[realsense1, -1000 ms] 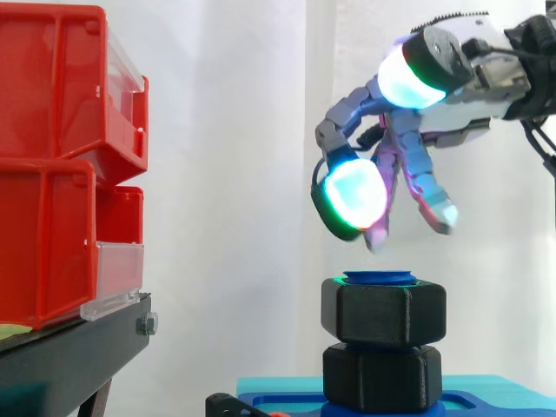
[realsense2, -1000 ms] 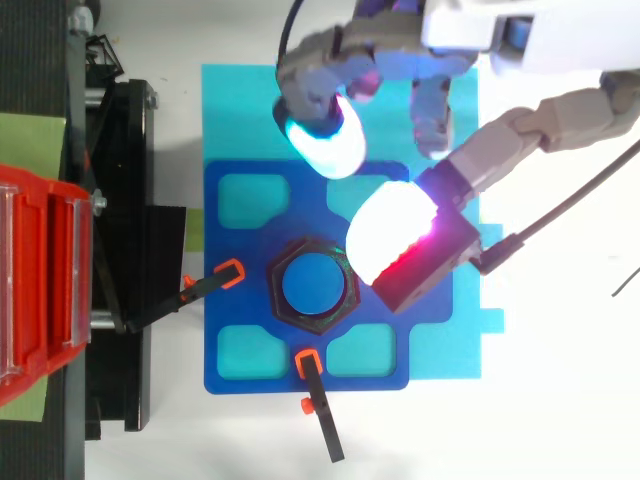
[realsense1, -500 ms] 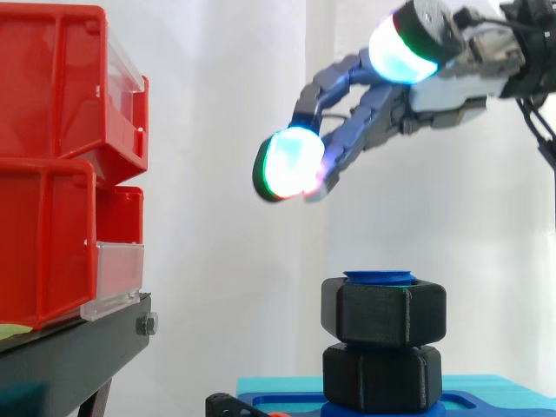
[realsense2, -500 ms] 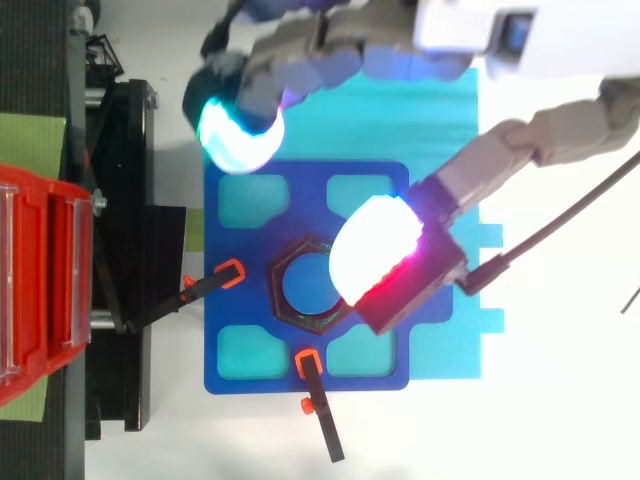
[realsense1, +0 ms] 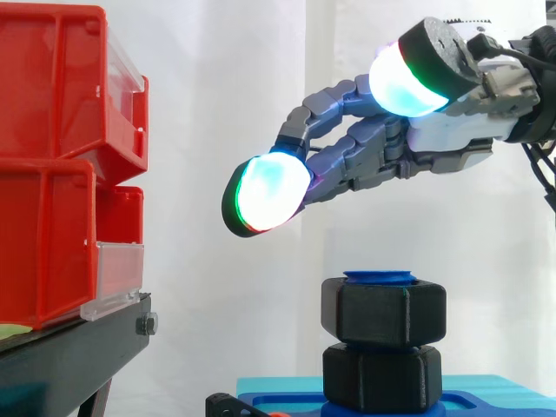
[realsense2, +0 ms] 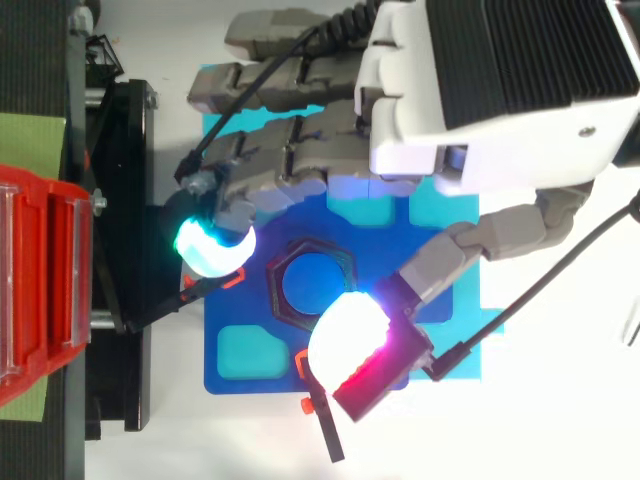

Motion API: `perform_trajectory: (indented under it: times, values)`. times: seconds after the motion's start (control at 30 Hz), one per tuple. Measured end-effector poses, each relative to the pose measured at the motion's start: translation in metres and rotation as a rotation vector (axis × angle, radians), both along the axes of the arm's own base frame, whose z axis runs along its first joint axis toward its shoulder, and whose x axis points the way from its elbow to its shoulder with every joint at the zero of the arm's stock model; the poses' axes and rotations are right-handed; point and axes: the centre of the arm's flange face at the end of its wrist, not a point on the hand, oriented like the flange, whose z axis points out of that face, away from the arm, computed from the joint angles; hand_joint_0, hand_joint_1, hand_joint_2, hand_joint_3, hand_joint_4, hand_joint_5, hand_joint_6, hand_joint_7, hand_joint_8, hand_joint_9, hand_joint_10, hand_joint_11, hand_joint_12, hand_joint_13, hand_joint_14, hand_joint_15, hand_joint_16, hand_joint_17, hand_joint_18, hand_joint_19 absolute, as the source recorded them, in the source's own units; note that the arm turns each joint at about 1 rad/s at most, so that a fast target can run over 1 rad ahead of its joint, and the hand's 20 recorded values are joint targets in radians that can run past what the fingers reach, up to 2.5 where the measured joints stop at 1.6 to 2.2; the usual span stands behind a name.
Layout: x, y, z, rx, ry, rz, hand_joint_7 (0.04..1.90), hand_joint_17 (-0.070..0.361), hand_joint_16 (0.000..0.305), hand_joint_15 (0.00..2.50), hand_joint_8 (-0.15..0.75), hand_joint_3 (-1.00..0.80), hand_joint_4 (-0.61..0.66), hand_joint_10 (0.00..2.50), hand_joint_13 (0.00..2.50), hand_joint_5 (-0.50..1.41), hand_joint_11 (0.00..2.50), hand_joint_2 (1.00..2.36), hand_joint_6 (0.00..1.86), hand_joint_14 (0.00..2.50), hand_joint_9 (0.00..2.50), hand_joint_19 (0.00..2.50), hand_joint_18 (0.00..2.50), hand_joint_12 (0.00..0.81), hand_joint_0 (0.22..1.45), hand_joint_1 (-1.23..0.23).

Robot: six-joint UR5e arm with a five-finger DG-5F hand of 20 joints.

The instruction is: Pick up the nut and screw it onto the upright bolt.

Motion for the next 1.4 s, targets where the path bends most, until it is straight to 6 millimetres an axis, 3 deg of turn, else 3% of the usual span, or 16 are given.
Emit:
perform_trajectory:
  times: [0.43,0.5,0.7,1.4]
  values:
    - [-0.005,0.015,-0.013,-0.010,0.051,0.021,0.56,0.134,0.060,0.00,0.226,-0.50,0.07,0.00,0.13,-0.20,0.00,1.00,0.50,0.00,0.41,0.00,0.00,0.384,0.46,-0.37]
    - [-0.007,0.015,-0.014,-0.011,0.067,0.022,0.57,0.138,0.061,0.00,0.231,-0.50,0.08,0.00,0.13,-0.20,0.00,1.00,0.50,0.00,0.40,0.00,0.00,0.387,0.45,-0.50]
    - [-0.012,0.016,-0.018,-0.016,0.110,0.024,0.61,0.140,0.062,0.00,0.235,-0.50,0.13,0.00,0.12,-0.18,0.00,1.00,0.50,0.00,0.41,0.00,0.00,0.387,0.45,-0.58]
    - [-0.012,0.013,-0.018,-0.013,0.109,0.027,0.72,0.141,0.063,0.00,0.254,-0.50,0.15,0.00,0.23,-0.16,0.00,1.00,0.50,0.00,0.51,0.00,0.00,0.403,0.44,-0.42]
